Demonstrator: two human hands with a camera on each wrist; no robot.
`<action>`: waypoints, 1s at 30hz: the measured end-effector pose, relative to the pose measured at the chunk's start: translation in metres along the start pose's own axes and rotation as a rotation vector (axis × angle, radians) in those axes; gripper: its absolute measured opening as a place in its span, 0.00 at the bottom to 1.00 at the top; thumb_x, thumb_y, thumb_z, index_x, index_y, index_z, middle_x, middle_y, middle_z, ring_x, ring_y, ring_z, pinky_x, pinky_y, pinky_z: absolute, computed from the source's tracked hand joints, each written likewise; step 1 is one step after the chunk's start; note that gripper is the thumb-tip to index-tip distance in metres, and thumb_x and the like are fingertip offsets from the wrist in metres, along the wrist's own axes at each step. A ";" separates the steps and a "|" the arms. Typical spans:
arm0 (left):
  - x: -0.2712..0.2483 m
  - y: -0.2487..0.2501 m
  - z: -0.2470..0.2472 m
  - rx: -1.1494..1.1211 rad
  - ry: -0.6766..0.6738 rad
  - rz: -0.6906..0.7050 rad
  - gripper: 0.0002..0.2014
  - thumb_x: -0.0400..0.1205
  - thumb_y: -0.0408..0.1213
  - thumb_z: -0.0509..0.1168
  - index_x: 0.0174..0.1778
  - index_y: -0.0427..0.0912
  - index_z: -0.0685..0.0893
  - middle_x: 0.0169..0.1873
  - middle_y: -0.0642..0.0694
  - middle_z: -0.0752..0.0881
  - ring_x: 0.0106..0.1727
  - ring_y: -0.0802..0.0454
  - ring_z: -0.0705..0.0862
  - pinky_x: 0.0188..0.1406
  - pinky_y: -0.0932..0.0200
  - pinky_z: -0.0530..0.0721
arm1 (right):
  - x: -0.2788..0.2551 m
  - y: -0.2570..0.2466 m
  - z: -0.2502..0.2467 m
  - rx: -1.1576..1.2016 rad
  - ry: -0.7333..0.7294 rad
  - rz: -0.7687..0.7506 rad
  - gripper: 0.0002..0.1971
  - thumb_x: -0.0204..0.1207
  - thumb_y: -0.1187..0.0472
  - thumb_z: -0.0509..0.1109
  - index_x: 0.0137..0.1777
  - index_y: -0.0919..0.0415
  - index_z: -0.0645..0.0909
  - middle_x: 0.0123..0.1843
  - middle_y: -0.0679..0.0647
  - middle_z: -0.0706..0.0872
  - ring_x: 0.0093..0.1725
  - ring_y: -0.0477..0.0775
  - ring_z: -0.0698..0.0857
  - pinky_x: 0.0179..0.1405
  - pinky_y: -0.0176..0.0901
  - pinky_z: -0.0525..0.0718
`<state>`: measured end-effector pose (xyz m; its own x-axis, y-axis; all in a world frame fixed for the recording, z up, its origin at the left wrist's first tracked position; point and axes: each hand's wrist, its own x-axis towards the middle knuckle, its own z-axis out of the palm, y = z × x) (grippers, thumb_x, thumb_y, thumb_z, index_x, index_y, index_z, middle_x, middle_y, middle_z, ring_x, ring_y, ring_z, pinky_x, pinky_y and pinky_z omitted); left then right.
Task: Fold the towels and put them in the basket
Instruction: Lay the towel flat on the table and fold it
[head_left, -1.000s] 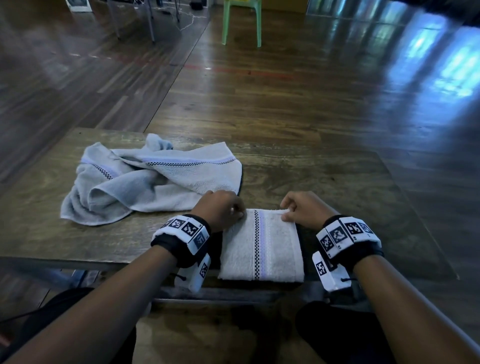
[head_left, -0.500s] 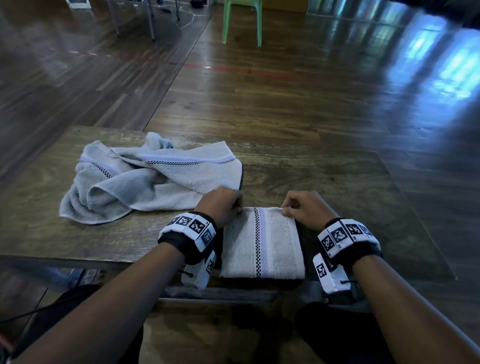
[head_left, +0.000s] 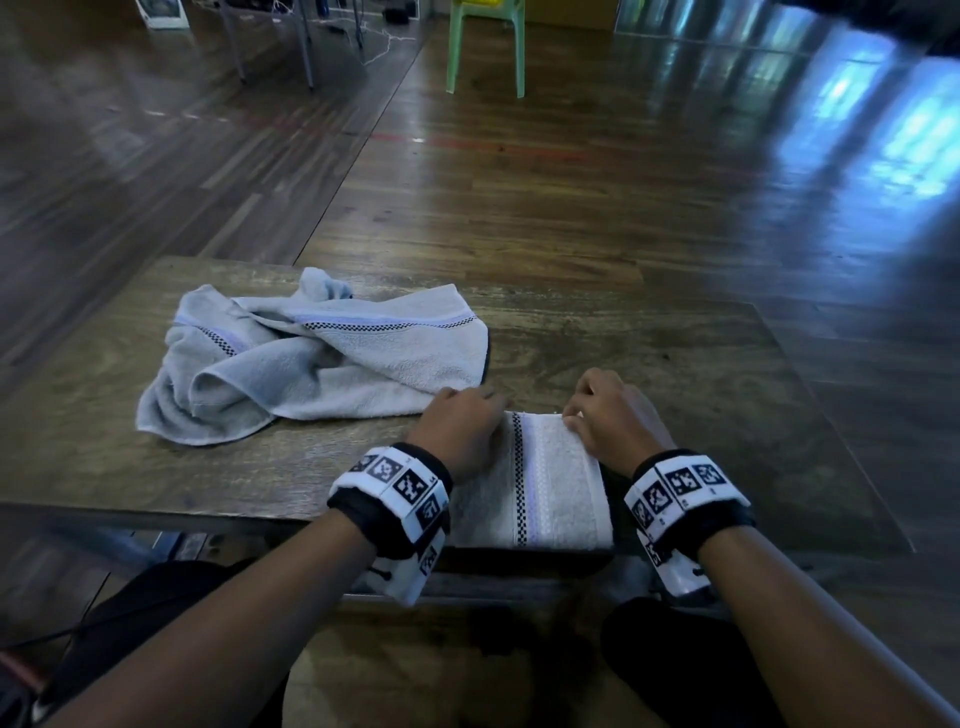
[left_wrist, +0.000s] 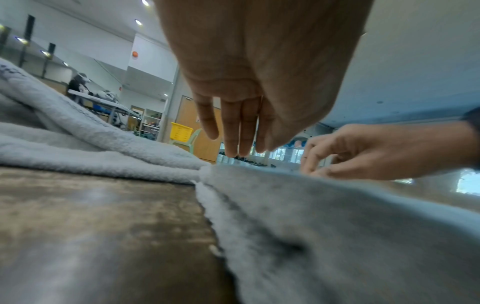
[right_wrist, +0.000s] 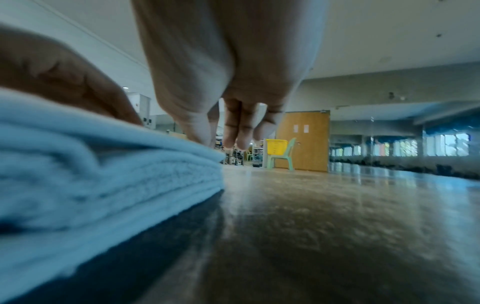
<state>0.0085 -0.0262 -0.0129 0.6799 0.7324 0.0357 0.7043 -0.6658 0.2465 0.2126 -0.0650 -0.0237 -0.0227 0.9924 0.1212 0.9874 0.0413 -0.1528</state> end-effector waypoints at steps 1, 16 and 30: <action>-0.005 0.006 0.002 0.007 -0.024 0.010 0.17 0.81 0.36 0.57 0.67 0.42 0.75 0.66 0.46 0.78 0.66 0.46 0.77 0.66 0.50 0.69 | -0.005 -0.004 0.002 -0.079 0.028 -0.027 0.04 0.74 0.61 0.71 0.42 0.60 0.85 0.47 0.53 0.78 0.45 0.55 0.78 0.41 0.45 0.72; -0.034 0.016 0.060 -0.048 -0.118 -0.126 0.39 0.75 0.60 0.25 0.82 0.46 0.41 0.83 0.50 0.39 0.82 0.54 0.35 0.79 0.42 0.33 | -0.050 -0.038 0.033 -0.016 -0.239 0.254 0.30 0.84 0.46 0.42 0.83 0.59 0.47 0.85 0.53 0.43 0.84 0.52 0.44 0.81 0.57 0.51; -0.039 -0.016 0.044 -0.181 -0.062 -0.365 0.30 0.85 0.55 0.44 0.81 0.42 0.55 0.82 0.44 0.57 0.82 0.48 0.54 0.81 0.39 0.46 | -0.049 -0.006 0.020 0.152 -0.241 0.482 0.27 0.85 0.47 0.44 0.82 0.56 0.52 0.85 0.58 0.44 0.83 0.59 0.44 0.79 0.60 0.48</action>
<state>-0.0203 -0.0505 -0.0612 0.4072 0.9022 -0.1422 0.8579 -0.3244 0.3985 0.2042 -0.1115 -0.0478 0.3732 0.9008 -0.2223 0.8614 -0.4253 -0.2775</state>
